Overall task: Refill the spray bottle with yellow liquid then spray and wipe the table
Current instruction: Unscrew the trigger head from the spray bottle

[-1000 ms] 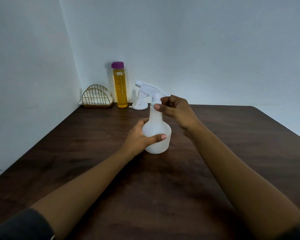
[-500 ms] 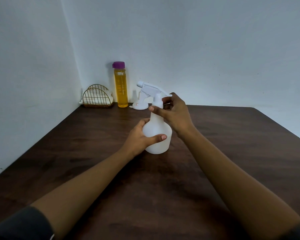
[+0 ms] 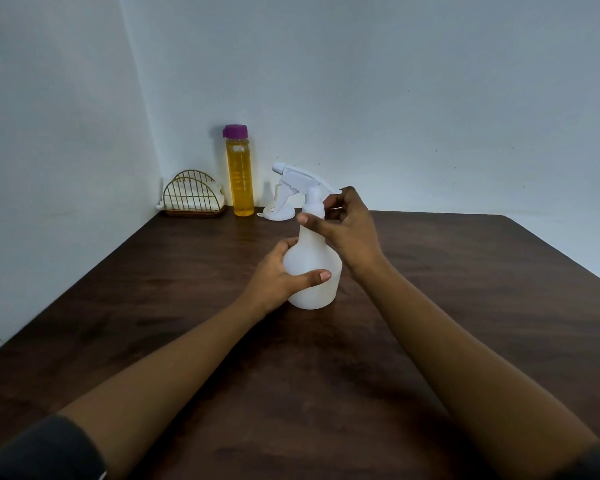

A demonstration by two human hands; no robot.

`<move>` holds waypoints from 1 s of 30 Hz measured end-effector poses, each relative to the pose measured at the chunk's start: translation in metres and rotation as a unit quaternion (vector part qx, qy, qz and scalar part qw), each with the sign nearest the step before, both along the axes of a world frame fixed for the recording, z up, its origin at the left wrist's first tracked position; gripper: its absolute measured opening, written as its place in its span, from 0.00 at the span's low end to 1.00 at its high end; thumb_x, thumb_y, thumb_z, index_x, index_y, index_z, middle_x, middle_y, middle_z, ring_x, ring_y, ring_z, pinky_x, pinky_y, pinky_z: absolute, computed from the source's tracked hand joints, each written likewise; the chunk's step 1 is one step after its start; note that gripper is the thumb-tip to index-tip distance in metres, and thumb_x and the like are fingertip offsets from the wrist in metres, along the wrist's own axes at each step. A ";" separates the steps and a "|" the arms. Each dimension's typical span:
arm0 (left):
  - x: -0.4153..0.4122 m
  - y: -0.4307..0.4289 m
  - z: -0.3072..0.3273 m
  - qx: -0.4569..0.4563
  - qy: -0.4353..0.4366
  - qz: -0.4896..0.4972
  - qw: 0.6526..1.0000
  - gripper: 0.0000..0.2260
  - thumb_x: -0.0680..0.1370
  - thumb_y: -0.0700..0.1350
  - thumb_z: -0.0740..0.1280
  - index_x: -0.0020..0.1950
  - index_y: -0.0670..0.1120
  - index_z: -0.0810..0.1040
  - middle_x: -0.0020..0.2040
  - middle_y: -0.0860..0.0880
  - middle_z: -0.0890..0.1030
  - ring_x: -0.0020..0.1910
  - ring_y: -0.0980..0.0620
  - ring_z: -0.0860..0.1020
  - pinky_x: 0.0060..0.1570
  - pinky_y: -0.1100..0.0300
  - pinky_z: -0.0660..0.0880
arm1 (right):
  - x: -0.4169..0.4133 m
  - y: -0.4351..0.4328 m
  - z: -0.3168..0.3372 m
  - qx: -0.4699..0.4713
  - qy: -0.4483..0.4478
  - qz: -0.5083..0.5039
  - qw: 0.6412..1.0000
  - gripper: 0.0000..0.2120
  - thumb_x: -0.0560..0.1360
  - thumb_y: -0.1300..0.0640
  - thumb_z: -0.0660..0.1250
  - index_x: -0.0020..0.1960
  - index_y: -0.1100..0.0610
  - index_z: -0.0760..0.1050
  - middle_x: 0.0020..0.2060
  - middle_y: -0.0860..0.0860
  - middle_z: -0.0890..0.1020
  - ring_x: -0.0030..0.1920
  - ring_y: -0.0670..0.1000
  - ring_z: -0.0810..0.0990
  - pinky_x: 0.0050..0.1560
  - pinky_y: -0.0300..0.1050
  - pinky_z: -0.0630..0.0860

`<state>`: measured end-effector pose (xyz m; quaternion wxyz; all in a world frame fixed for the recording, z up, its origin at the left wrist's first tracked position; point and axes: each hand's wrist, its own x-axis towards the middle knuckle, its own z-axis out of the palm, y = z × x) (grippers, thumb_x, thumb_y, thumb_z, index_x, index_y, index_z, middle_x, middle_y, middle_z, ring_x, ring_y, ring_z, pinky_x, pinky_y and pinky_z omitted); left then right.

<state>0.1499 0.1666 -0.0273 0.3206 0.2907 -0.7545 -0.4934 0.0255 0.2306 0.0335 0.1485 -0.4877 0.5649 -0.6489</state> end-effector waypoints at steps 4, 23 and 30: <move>0.000 0.000 0.000 0.007 0.004 -0.003 1.000 0.39 0.56 0.64 0.76 0.63 0.55 0.69 0.56 0.55 0.79 0.54 0.55 0.78 0.52 0.55 0.78 | 0.001 0.001 -0.004 -0.019 -0.054 0.049 0.997 0.09 0.69 0.58 0.74 0.45 0.54 0.74 0.43 0.54 0.81 0.45 0.51 0.81 0.43 0.44 0.77; 0.001 0.000 0.001 0.010 0.003 -0.011 1.000 0.39 0.56 0.62 0.76 0.64 0.54 0.69 0.56 0.55 0.79 0.54 0.55 0.78 0.55 0.50 0.77 | -0.010 0.006 -0.006 0.013 -0.092 0.161 0.983 0.06 0.75 0.61 0.66 0.50 0.54 0.77 0.44 0.49 0.82 0.45 0.48 0.81 0.46 0.44 0.77; 0.002 0.000 0.001 0.003 -0.003 -0.013 1.000 0.38 0.57 0.63 0.76 0.64 0.55 0.69 0.56 0.56 0.79 0.55 0.56 0.78 0.53 0.55 0.77 | -0.004 0.001 -0.009 0.006 -0.039 0.075 0.996 0.23 0.64 0.53 0.77 0.52 0.52 0.69 0.52 0.53 0.77 0.54 0.52 0.79 0.51 0.48 0.79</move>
